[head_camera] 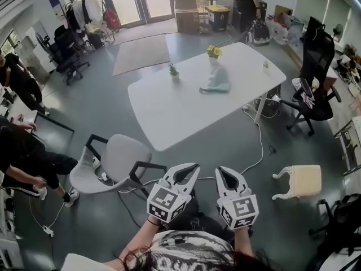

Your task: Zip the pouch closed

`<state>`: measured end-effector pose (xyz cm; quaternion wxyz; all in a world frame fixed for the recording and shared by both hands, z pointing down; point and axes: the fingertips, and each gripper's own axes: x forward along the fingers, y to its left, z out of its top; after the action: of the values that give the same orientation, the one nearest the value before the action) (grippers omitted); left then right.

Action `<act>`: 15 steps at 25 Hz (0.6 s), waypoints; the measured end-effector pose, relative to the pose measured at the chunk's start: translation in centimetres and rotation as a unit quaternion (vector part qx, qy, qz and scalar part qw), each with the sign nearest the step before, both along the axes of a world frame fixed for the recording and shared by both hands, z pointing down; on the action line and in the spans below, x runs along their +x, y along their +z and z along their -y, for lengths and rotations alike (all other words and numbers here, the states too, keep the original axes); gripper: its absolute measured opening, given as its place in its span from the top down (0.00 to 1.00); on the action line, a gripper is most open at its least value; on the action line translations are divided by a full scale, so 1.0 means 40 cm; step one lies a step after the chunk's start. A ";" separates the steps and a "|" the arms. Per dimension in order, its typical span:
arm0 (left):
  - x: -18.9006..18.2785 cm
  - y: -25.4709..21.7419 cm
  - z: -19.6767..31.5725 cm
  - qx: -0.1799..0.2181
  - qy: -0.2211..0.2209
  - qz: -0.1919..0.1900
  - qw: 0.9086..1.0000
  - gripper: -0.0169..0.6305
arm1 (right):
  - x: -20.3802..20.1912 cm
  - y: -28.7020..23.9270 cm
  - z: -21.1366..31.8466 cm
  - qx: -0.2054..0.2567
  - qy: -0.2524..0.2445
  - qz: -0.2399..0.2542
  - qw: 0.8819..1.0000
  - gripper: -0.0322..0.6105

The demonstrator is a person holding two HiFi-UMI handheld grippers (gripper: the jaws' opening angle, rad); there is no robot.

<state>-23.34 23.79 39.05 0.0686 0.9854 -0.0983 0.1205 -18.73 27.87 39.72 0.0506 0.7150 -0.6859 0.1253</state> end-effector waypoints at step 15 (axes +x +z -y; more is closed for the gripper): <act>0.270 0.041 0.264 -0.005 0.016 0.006 1.000 0.94 | 0.235 0.051 0.270 -0.011 -0.003 0.024 1.000 0.96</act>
<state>-12.56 13.22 40.68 0.0708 0.9858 -0.0823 0.1277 -9.34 17.09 41.76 0.0428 0.7088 -0.6880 0.1496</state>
